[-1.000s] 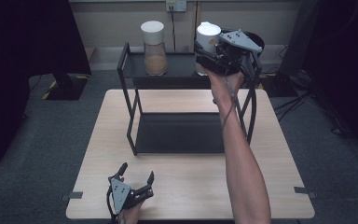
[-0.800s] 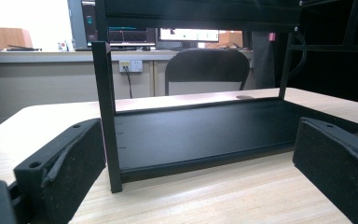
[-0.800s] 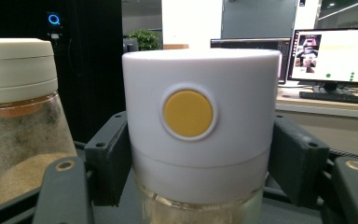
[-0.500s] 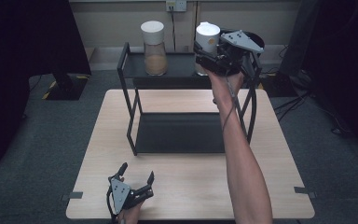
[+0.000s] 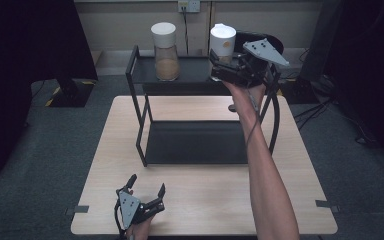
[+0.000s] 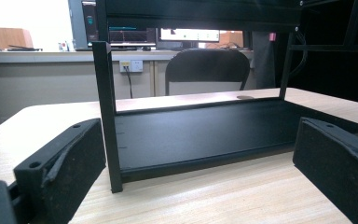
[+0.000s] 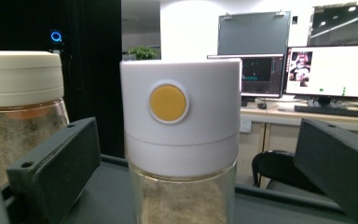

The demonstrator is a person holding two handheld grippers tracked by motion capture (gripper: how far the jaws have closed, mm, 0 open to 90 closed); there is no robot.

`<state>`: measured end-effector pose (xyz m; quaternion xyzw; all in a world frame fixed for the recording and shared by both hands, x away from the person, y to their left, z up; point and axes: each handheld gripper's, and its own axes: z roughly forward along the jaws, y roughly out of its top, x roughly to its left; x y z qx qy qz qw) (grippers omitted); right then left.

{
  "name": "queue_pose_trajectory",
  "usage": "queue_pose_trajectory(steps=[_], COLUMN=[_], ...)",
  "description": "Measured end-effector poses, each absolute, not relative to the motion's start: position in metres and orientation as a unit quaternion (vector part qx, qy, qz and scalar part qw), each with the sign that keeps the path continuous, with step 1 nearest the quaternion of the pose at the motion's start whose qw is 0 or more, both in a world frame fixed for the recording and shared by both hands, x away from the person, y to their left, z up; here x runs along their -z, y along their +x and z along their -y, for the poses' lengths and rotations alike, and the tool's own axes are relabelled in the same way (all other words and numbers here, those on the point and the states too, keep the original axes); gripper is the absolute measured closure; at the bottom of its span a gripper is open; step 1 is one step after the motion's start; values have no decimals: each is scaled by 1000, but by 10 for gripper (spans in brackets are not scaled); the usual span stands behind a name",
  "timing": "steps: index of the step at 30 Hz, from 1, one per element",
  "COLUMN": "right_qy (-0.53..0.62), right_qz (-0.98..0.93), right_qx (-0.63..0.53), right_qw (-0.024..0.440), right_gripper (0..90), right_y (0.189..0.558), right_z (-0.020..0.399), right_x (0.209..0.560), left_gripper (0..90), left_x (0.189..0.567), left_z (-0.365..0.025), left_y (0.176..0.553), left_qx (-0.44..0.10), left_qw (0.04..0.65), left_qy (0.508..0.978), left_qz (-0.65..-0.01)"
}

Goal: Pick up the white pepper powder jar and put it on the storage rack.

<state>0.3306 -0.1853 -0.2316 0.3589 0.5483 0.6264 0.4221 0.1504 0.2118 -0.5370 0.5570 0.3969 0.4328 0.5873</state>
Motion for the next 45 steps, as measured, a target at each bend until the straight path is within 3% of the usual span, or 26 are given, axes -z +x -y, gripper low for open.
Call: queue_pose_trajectory(steps=[30,45], right_qy=[324,325], right_qz=[-547,-540], right_qx=[-630,-649], right_qw=[446,426], right_gripper=[12,0], right_y=[274,242], right_z=[197,215], right_x=[261,297], left_gripper=[14,14], left_x=[537,537], left_z=[-211,-211], left_y=[150,150], left_qx=[-433,-434], left_qw=[587,586], left_qy=[556,556], left_qz=[-398,-398])
